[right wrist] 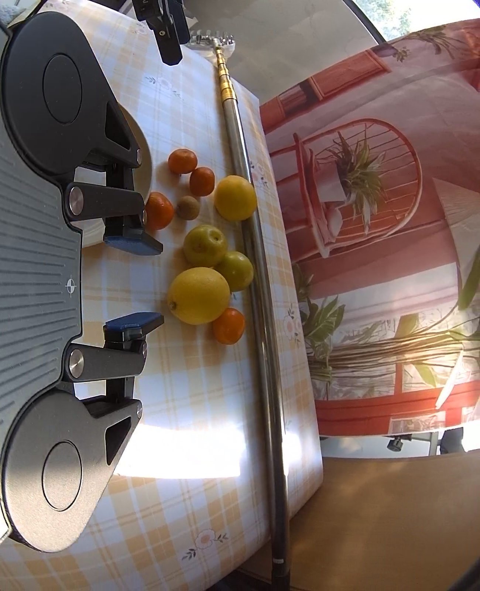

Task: Organize fruits
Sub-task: 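Grasp a second orange with the left tool while the right tool returns to the fruit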

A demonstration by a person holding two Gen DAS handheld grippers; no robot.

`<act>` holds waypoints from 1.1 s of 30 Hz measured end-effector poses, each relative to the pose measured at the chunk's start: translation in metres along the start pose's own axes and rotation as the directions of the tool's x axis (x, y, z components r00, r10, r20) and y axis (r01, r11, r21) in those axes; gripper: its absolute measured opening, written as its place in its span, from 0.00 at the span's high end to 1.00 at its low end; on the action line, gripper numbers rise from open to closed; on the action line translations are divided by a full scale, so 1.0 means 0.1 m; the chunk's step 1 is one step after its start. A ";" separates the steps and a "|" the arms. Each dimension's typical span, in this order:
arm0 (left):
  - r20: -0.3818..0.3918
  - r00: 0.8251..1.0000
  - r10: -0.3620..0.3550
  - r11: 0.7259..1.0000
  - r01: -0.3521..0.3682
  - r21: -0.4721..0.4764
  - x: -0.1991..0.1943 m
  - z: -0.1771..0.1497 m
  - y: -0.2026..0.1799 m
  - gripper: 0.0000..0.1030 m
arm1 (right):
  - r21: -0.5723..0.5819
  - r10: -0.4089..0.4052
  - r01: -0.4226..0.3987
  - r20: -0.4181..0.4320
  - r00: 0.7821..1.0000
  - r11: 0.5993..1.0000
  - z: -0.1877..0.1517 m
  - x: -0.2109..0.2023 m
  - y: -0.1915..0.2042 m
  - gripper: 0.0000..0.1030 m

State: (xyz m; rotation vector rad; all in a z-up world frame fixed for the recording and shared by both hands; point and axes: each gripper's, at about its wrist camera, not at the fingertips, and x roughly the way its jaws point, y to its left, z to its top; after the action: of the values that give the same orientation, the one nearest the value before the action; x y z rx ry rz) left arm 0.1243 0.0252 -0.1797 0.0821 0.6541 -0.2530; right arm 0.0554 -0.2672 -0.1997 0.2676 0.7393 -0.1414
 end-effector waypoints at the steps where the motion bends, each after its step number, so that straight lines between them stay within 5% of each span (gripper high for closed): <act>1: -0.004 1.000 -0.006 1.000 0.006 0.014 0.03 0.04 -0.02 0.34 | -0.005 -0.003 0.003 0.007 1.000 1.000 0.03 0.00 0.00 0.68; 17: -0.120 0.989 -0.090 0.988 0.104 0.116 0.74 0.13 -0.21 0.34 | -0.016 -0.033 0.033 0.025 0.999 0.999 0.20 0.20 -0.09 0.68; 33: -0.246 0.961 -0.125 0.990 0.137 0.034 1.42 0.16 -0.18 0.45 | 0.027 -0.030 0.030 -0.010 1.000 0.999 0.23 0.43 -0.22 0.68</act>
State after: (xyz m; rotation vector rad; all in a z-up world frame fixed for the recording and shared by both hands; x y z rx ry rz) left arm 0.2377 -0.0242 -0.2538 0.1197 0.8991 -0.3918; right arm 0.0973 -0.2966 -0.2169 0.2831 0.7515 -0.1784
